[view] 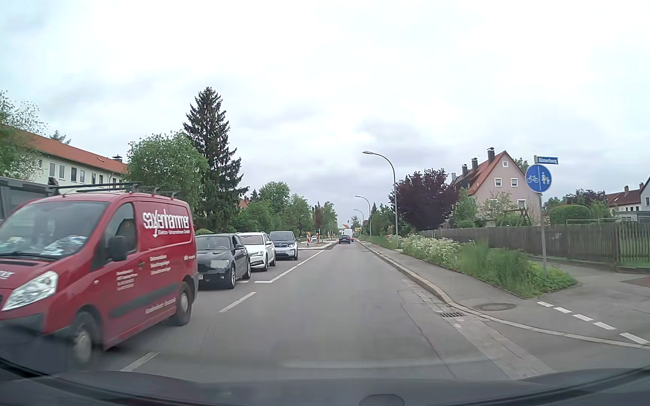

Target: Follow the waypoints while adhering to traffic rules and regulations

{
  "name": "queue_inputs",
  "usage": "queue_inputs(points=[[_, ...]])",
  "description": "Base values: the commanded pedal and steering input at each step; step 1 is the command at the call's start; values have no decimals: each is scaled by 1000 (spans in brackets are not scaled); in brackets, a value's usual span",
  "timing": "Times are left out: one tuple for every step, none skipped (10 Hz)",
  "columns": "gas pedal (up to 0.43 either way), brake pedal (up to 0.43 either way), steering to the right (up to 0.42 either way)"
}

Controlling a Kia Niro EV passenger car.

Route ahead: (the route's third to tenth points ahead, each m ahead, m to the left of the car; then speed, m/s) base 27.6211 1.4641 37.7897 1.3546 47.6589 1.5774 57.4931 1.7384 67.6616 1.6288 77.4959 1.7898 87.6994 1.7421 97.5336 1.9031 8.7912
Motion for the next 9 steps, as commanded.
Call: queue_inputs(points=[[138,0,0],[150,0,-1],[157,0,-1],[169,0,-4],[169,0,-7],[169,0,-8],[169,0,-6],[169,0,-6],[169,0,-5]])
